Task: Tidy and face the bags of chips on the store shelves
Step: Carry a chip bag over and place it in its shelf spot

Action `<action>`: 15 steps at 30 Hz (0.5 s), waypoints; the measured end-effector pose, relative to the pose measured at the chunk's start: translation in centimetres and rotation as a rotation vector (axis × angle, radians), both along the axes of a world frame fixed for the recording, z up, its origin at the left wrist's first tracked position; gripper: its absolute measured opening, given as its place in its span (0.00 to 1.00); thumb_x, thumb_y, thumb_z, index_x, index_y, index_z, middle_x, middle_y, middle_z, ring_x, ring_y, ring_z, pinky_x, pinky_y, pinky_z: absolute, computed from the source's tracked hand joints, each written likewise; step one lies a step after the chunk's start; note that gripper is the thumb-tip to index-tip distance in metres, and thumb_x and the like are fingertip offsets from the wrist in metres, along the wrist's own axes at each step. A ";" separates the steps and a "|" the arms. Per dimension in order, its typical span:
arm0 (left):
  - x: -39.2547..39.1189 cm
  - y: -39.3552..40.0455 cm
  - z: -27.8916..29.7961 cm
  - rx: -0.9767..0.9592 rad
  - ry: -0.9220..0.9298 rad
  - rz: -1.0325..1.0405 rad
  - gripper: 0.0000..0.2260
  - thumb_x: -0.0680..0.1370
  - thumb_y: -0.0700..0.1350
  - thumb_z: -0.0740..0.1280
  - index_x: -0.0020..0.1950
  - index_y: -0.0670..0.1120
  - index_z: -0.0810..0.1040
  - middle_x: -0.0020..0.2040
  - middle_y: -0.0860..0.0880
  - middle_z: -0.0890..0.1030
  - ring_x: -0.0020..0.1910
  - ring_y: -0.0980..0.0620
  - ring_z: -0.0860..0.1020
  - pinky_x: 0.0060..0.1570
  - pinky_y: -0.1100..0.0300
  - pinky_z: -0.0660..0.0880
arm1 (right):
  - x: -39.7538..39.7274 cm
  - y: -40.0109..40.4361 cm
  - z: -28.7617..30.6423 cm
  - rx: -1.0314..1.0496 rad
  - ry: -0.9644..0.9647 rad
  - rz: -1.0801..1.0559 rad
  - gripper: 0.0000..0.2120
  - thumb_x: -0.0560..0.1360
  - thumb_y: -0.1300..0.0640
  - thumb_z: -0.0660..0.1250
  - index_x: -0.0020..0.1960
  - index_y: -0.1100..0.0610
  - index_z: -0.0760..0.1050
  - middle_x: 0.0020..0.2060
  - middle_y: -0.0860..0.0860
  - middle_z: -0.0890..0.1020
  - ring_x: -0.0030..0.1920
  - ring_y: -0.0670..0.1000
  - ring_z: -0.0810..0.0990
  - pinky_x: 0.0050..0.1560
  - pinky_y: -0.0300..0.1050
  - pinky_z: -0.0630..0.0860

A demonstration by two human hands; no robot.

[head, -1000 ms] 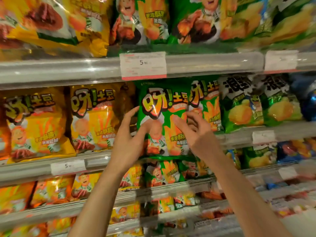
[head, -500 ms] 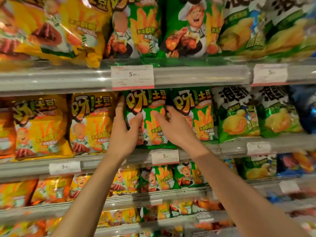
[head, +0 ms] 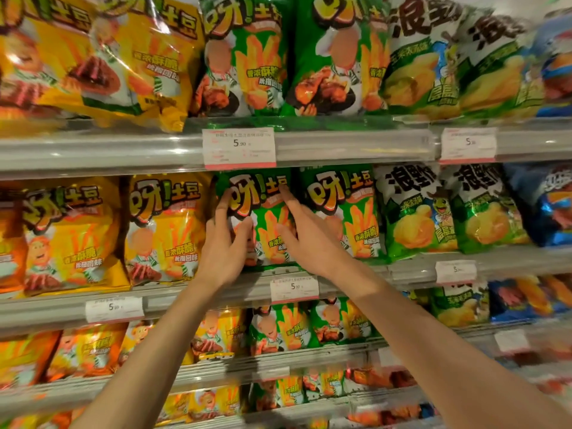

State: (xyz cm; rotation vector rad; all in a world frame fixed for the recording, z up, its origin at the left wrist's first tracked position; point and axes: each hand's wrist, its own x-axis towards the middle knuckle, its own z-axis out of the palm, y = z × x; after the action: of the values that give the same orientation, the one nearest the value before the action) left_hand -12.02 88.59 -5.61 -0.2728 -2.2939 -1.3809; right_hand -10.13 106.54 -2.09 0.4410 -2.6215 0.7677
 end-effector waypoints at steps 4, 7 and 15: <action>0.3 -0.3 0.6 0.058 0.024 -0.016 0.29 0.79 0.61 0.62 0.77 0.67 0.52 0.73 0.50 0.67 0.59 0.66 0.76 0.58 0.57 0.77 | -0.5 0.5 0.4 0.040 -0.024 0.003 0.33 0.83 0.47 0.59 0.81 0.45 0.45 0.65 0.54 0.73 0.56 0.53 0.78 0.54 0.53 0.78; 0.1 -0.4 1.6 0.053 0.066 -0.016 0.30 0.78 0.62 0.62 0.77 0.67 0.52 0.75 0.49 0.64 0.71 0.56 0.69 0.67 0.48 0.72 | -0.6 0.3 0.8 0.062 -0.014 0.054 0.37 0.81 0.44 0.61 0.80 0.41 0.42 0.73 0.55 0.67 0.62 0.56 0.77 0.58 0.57 0.77; -1.8 -1.3 3.0 -0.022 0.020 -0.094 0.30 0.82 0.49 0.63 0.79 0.62 0.52 0.79 0.51 0.56 0.76 0.56 0.56 0.74 0.55 0.58 | -1.4 0.1 0.6 -0.005 -0.095 0.110 0.44 0.77 0.41 0.67 0.79 0.39 0.38 0.77 0.53 0.61 0.72 0.55 0.68 0.68 0.55 0.72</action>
State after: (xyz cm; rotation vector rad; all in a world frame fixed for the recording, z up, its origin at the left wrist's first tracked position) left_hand -13.80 87.29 -2.62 -0.4035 -2.3072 -1.3929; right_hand -11.54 106.67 -1.47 0.5649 -2.7006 0.8498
